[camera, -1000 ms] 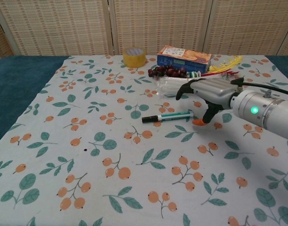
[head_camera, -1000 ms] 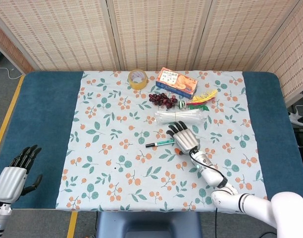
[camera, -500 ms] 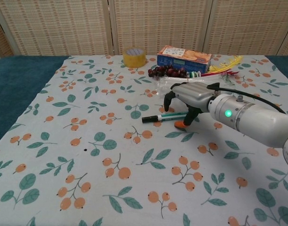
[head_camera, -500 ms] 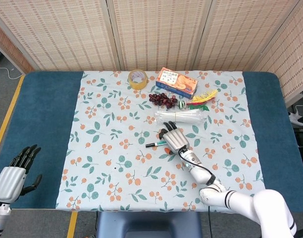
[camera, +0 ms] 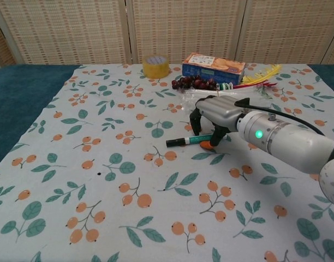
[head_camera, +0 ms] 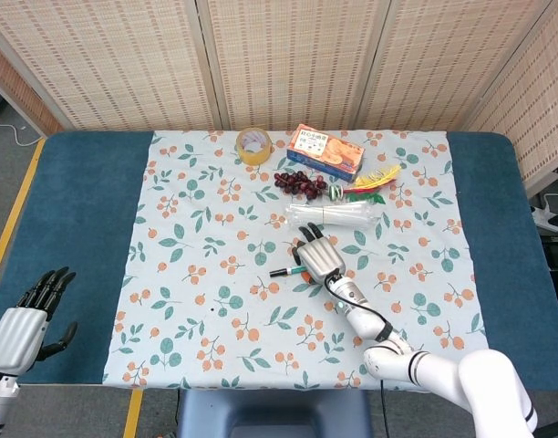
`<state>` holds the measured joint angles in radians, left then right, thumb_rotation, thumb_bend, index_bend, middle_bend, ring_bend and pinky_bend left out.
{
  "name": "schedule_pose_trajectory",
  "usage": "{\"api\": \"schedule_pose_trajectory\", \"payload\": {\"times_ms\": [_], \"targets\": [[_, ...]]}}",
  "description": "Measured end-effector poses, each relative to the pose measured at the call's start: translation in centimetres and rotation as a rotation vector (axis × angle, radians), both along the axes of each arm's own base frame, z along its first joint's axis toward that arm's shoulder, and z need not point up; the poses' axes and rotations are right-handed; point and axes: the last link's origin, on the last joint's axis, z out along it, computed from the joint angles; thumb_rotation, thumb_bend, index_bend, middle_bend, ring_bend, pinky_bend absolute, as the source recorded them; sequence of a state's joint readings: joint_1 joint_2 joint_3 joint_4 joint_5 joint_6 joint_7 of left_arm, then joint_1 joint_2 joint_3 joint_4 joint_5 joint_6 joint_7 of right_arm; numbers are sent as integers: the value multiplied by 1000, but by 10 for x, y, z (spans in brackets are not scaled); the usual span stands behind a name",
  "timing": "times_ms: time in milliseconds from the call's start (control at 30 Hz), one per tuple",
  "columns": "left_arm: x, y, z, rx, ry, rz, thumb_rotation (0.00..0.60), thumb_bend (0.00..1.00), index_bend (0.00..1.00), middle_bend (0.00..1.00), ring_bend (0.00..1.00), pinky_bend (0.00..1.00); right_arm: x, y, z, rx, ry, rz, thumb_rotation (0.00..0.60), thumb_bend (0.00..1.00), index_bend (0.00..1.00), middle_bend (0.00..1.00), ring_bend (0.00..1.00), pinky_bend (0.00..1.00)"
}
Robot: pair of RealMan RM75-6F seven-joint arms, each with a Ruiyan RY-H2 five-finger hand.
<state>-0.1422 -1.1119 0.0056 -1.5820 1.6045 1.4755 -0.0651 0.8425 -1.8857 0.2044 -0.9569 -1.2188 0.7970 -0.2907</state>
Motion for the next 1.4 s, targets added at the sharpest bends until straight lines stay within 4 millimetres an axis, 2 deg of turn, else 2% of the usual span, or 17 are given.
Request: {"api": "schedule_pose_trajectory", "payload": {"times_ms": [233,367,600,767,1000,1400], "targets": [[0,0,0,1,-1,2,600,410,0,0,0,201,0,3,0,1,13,9,600,226,609,500,163,0],[0,0,1,1,-3,2,600,409,0,0,0,201,1,5,1,-5,22,25,600,257,717,611,336,53],[0,0,1,2,-6,0,600,411,0,0,0,201,-1,10,1,2,40,26,600,303,861,750,498,163],[0,0,2,2,-8,2,600,410,0,0,0,201,-2,13,4,-28,21,36,600,327,925,816,549,177],[0,0,2,2,-4,0,600,412,0,0,0,201,-5,18,11,-49,-21,77,600,346,926,844,570,180],[3,2,-2,32,19,-27,600,434,0,0,0,223,-16,19,58,-150,-117,178,600,365,925,851,571,181]]}}
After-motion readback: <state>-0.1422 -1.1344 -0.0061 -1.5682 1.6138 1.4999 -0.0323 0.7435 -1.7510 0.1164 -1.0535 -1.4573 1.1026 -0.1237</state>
